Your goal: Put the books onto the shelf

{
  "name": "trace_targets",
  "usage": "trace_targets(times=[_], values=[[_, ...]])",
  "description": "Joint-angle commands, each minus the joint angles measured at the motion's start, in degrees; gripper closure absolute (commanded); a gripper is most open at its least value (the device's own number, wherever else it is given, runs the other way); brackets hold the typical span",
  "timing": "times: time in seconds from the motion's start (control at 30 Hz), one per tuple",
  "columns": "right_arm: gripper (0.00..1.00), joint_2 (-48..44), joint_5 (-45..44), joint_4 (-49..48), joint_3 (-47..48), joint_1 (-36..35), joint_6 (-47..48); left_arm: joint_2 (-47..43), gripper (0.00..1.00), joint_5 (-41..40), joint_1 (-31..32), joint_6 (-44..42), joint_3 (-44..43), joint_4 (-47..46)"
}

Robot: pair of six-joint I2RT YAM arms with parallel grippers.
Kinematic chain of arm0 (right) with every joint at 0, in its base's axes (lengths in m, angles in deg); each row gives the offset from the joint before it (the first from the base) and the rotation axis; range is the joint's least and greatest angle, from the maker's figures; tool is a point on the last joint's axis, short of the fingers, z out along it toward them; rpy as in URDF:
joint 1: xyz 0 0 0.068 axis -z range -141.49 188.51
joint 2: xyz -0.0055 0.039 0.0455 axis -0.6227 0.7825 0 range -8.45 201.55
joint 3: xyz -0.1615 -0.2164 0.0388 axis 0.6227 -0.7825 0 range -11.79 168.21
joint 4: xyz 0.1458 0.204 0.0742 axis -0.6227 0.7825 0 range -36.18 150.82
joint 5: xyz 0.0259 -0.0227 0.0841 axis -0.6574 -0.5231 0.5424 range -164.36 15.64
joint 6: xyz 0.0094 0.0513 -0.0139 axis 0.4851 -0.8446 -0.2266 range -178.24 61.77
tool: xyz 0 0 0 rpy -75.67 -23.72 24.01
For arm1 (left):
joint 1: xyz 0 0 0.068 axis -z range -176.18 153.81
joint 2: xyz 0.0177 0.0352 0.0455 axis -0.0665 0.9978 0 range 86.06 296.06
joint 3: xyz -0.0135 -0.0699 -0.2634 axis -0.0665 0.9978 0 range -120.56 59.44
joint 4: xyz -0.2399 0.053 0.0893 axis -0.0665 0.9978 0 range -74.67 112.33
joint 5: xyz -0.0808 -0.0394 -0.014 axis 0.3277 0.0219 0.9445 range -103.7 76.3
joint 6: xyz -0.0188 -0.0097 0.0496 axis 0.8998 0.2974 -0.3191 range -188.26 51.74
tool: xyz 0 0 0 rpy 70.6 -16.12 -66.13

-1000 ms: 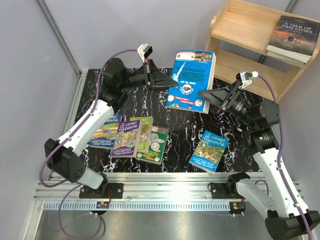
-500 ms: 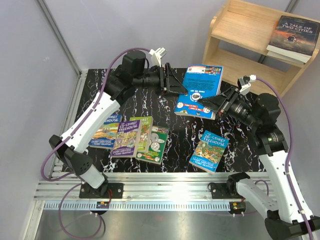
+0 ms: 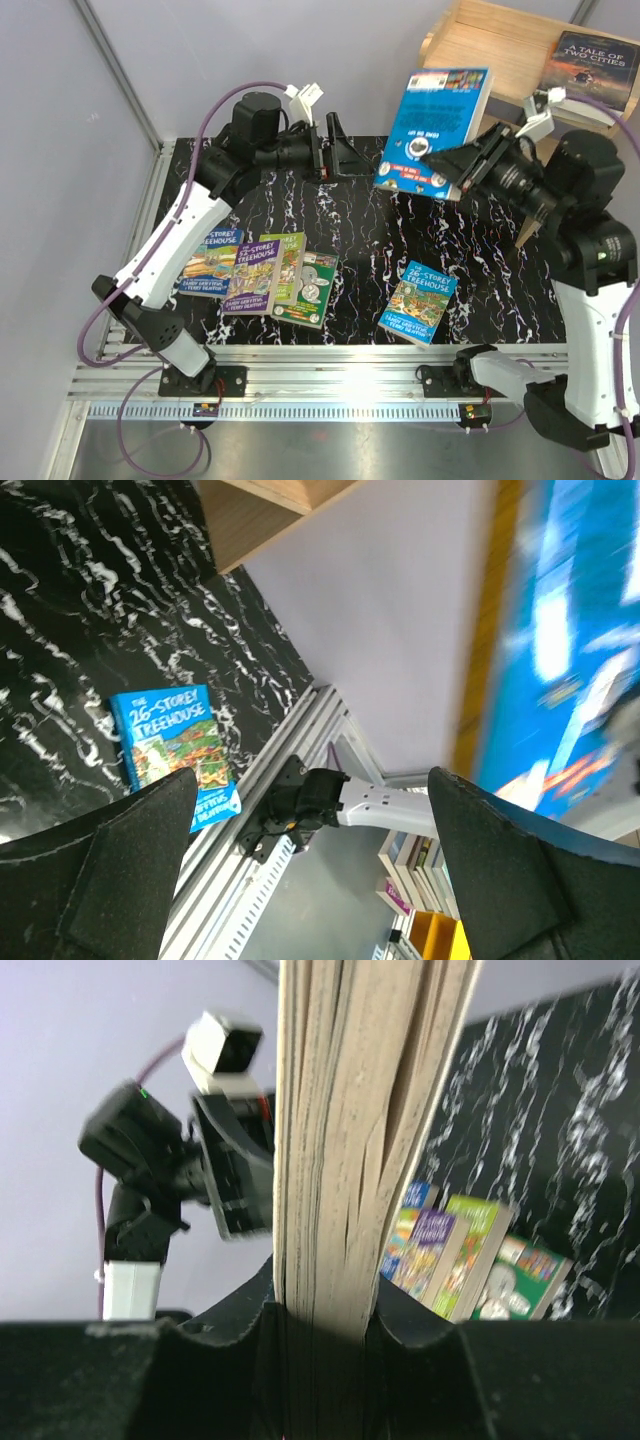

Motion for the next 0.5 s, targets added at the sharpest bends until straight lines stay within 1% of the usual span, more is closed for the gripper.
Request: trace_targets(times=[0.0, 0.03, 0.1, 0.17, 0.2, 0.23, 0.27, 0.3, 0.33, 0.37, 0.4, 0.43, 0.47], values=[[1.0, 3.8, -5.3, -1.2, 10.6, -0.1, 8.2, -4.5, 0.01, -1.7, -1.0, -2.6, 2.7, 1.3], [1.0, 4.9, -6.9, -0.5, 14.7, 0.0, 8.8, -5.4, 0.01, -1.7, -1.7, -2.6, 5.0, 1.0], [1.0, 8.0, -9.3, 0.9, 19.0, 0.0, 10.2, -7.9, 0.01, -1.9, -2.6, -2.9, 7.3, 0.3], [1.0, 10.6, -14.0, 1.8, 25.5, 0.7, 11.2, -9.7, 0.01, -1.6, -4.0, -3.3, 10.1, 0.7], [1.0, 13.6, -15.3, 2.4, 27.7, 1.3, 11.4, -10.4, 0.01, -1.5, -4.5, -3.6, 10.9, 1.0], [1.0, 15.5, -15.5, 2.8, 32.8, 4.0, 11.2, -11.0, 0.01, -1.3, -5.4, -3.8, 11.9, 1.1], [1.0, 17.4, -14.0, 3.0, 35.5, 6.0, 9.5, -12.3, 0.01, -1.2, -5.7, -4.1, 13.9, 1.0], [1.0, 21.4, -11.2, 2.5, 37.8, 9.9, 7.5, -12.9, 0.01, -0.9, -6.1, -4.3, 14.8, 1.0], [1.0, 23.2, -3.6, 1.7, 41.4, 13.4, 4.9, -13.5, 0.01, -1.0, -6.4, -4.4, 15.7, 1.1], [1.0, 24.8, 0.2, 0.5, 42.2, 22.0, -1.5, -14.1, 0.01, -1.0, -6.6, -4.5, 16.6, 1.1], [1.0, 27.3, 3.9, -3.8, 42.5, 25.8, -4.9, -15.3, 0.01, -0.9, -6.7, -4.7, 18.3, 1.1], [1.0, 28.3, 11.3, -6.8, 41.6, 29.1, -8.4, -15.9, 0.01, -0.9, -6.8, -4.8, 19.1, 1.1], [1.0, 29.2, 14.8, -10.3, 40.7, 36.5, -17.1, -17.0, 0.01, -0.9, -7.0, -4.7, 20.1, 0.9]])
